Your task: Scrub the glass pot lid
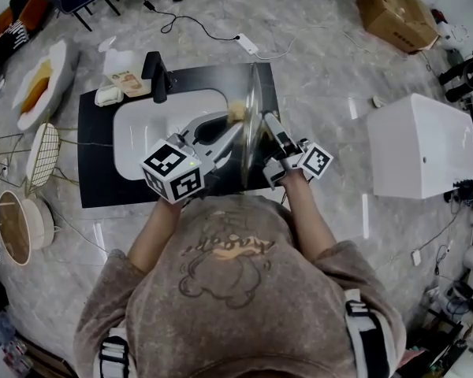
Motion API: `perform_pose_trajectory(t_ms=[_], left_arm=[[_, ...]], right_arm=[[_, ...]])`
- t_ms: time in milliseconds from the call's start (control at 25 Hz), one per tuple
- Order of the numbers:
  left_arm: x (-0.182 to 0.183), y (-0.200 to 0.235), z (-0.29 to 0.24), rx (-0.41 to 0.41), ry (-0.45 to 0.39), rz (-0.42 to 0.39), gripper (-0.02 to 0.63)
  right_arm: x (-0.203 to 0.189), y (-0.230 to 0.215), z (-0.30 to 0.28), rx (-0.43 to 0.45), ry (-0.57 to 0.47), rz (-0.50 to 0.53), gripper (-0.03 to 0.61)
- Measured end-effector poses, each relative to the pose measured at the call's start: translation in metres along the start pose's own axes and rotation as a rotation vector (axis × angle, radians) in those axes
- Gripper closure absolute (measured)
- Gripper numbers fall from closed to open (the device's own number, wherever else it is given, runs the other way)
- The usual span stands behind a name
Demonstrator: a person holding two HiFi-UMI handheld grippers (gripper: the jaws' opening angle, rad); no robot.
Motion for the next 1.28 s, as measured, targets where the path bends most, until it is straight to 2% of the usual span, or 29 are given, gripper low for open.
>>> perform_pose_trajectory(t_ms=[200, 640, 1000, 1280], left_arm=[[0.001, 0.003, 0.002, -0.025, -0.016, 0.037, 0.55], [0.012, 0.025, -0.012, 0.029, -0.055, 0.046, 0.551], [0.012, 0.051, -0.027, 0.094, -0.038, 0.032, 0.551], [0.007, 0.069, -0.039, 0.137, 0.001, -0.023, 0.551]], right_arm=[[-0.007, -0.001, -0.004, 0.009, 0.006, -0.021, 0.403], [-0.017, 0.009, -0.009, 0.043, 0.05, -0.064, 0.403], [-0.018, 0.012, -0.01, 0.05, 0.088, -0.059, 0.403], [-0.022, 0.014, -0.011, 0.049, 0.097, -0.08, 0.405]])
Point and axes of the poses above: the fingertips, and each gripper's own axes: z backward along the fingers, y to its left, x out of its top, the point moved 5 cm from there along z, backward along the fingers
